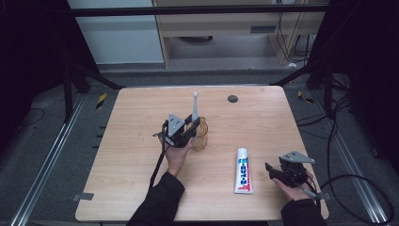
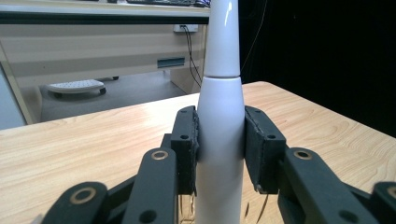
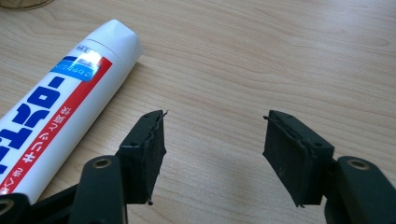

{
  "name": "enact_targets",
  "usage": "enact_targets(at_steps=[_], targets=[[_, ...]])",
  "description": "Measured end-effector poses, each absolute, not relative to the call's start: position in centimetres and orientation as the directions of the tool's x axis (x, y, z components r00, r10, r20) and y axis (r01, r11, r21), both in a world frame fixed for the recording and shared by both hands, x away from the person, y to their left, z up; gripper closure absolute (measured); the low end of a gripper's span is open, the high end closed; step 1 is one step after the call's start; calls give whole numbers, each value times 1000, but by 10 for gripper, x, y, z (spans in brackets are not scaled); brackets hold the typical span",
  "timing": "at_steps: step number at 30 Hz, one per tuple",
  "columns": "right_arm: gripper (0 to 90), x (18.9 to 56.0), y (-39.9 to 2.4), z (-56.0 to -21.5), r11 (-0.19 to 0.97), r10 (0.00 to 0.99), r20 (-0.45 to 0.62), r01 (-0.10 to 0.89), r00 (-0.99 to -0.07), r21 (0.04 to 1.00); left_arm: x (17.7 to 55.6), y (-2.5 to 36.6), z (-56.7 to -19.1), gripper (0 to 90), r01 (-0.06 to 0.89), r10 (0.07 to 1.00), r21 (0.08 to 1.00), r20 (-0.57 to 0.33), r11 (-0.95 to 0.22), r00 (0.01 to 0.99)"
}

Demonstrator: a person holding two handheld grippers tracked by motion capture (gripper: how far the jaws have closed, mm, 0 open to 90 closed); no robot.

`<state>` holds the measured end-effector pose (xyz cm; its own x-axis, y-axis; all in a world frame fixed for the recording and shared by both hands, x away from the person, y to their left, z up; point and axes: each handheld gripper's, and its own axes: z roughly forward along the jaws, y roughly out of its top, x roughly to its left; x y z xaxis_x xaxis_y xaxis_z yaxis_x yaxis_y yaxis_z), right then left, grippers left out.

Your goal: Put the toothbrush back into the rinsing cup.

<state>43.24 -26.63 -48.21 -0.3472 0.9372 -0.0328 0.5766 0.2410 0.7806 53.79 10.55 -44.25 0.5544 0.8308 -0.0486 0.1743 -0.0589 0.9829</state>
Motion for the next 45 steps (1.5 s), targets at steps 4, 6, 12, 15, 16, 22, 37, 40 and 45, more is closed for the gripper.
enact_targets(at_steps=[4,6,12,15,16,22,37,40,45], targets=[[382,432,-266,-482,241,937,-34,576,-347,781,536,106,-447,667,180,831,982,-48,-63,554],[381,432,-266,-482,241,937,-34,576,-346,781,536,106,-449,667,179,831,982,-47,-64,554],[381,432,-266,-482,238,938,-31,580,-344,779,533,105,-455,667,176,831,982,-38,-72,555],[381,432,-266,-482,238,939,-30,581,-343,779,531,106,-458,666,169,833,984,-43,-61,551],[381,432,-266,-482,242,938,-36,577,-345,780,530,106,-458,666,169,834,984,-44,-60,549],[381,432,-266,-482,237,939,-30,580,-343,779,530,108,-458,654,171,832,984,-51,-54,553],[379,432,-266,-482,238,939,-31,580,-343,779,531,108,-460,437,186,838,981,-50,-62,544],[379,432,-266,-482,241,938,-35,577,-344,780,531,109,-460,434,191,840,980,-51,-64,540],[379,432,-266,-481,239,939,-33,577,-343,781,531,111,-458,425,198,846,978,-50,-67,531]])
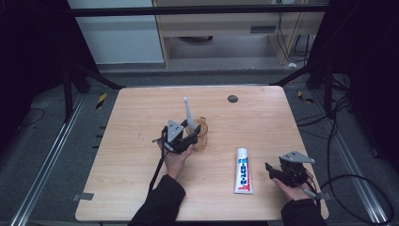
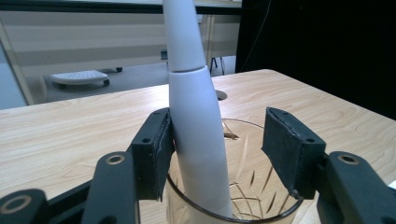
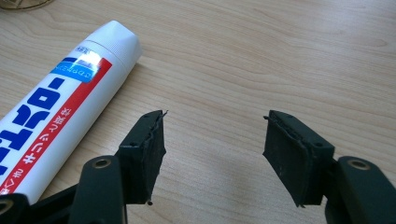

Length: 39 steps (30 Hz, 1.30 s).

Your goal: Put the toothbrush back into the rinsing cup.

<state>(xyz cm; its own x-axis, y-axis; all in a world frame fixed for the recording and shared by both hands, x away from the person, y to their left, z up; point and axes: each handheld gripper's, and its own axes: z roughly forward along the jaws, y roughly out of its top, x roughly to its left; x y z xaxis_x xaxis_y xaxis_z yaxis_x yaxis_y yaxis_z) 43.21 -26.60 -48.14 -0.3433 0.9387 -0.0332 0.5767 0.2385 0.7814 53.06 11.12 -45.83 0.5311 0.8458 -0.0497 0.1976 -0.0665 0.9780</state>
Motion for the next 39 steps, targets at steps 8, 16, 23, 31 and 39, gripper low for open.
enact_targets(at_steps=[8,16,23,31,39], targets=[[379,432,-266,-481,238,939,-34,577,-342,781,530,113,-457,424,213,857,975,-55,-64,512],[379,431,-266,-480,230,941,-29,576,-337,785,528,122,-449,415,221,861,973,-60,-62,505],[375,430,-266,-477,229,941,-32,564,-337,794,524,134,-432,388,254,854,963,-61,-85,516],[369,427,-264,-474,224,940,-29,552,-339,803,514,144,-418,366,298,847,944,-41,-141,530],[364,424,-263,-470,219,940,-24,547,-340,808,502,159,-409,349,295,838,931,23,-217,545]])
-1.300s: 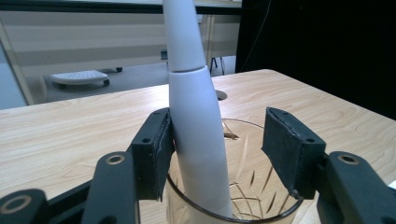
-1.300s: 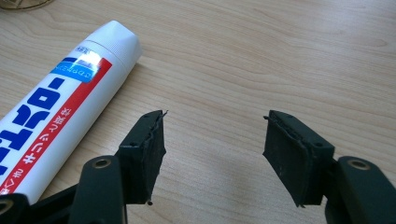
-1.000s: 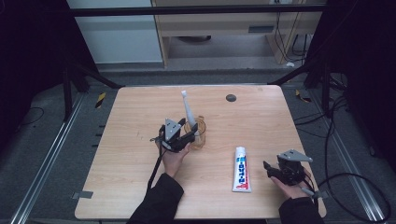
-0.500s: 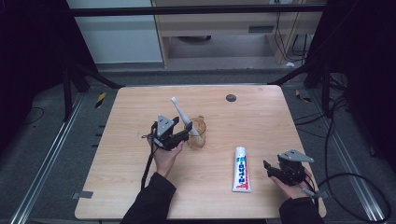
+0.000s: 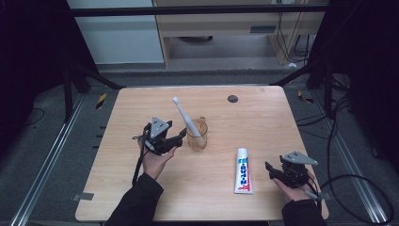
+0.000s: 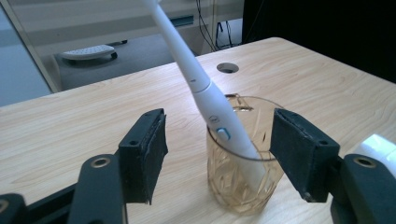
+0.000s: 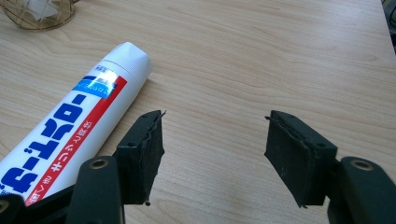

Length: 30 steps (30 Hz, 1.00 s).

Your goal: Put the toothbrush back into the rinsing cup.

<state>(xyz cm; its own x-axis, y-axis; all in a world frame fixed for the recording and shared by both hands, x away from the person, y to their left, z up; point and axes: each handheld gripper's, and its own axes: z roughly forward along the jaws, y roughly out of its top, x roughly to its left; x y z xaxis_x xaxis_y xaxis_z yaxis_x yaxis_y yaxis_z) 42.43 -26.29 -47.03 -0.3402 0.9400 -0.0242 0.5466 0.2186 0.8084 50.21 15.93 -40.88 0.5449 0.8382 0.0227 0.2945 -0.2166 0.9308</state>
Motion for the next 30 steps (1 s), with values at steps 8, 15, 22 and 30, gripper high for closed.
enact_targets(at_steps=[8,15,22,30], targets=[[361,422,-260,-466,220,937,-25,532,-349,817,485,185,-422,325,340,836,903,37,-263,548],[368,420,-256,-463,231,930,-29,523,-366,820,465,220,-440,318,393,856,880,28,-266,517],[416,417,-249,-462,257,915,-31,520,-403,815,454,245,-457,323,467,880,840,25,-276,475],[524,413,-242,-462,291,890,-28,518,-455,804,438,264,-466,364,497,882,814,40,-301,470]])
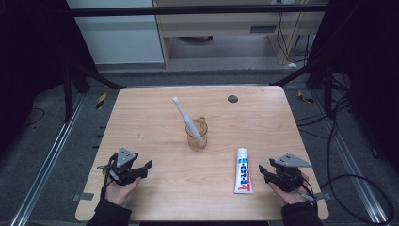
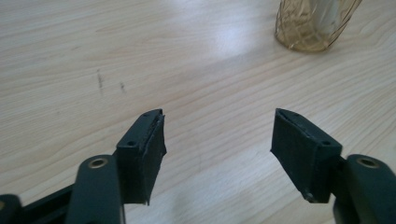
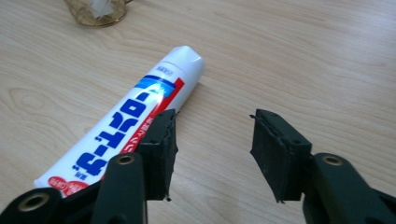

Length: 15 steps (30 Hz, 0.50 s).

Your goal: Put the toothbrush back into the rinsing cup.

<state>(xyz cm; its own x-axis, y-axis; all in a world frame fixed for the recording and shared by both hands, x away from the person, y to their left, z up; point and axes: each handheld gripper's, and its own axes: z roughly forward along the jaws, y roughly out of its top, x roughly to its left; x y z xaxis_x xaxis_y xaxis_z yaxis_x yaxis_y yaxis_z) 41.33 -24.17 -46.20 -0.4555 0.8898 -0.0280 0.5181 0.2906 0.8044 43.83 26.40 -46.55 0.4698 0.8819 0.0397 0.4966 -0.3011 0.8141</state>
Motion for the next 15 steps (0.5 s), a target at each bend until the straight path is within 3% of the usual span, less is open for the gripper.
enact_targets(at_steps=[10,15], targets=[[684,407,-233,-465,314,864,5,546,-504,777,428,285,-470,430,521,896,809,17,-273,443],[767,404,-228,-468,336,848,13,557,-529,759,427,287,-470,450,507,907,816,49,-277,418]])
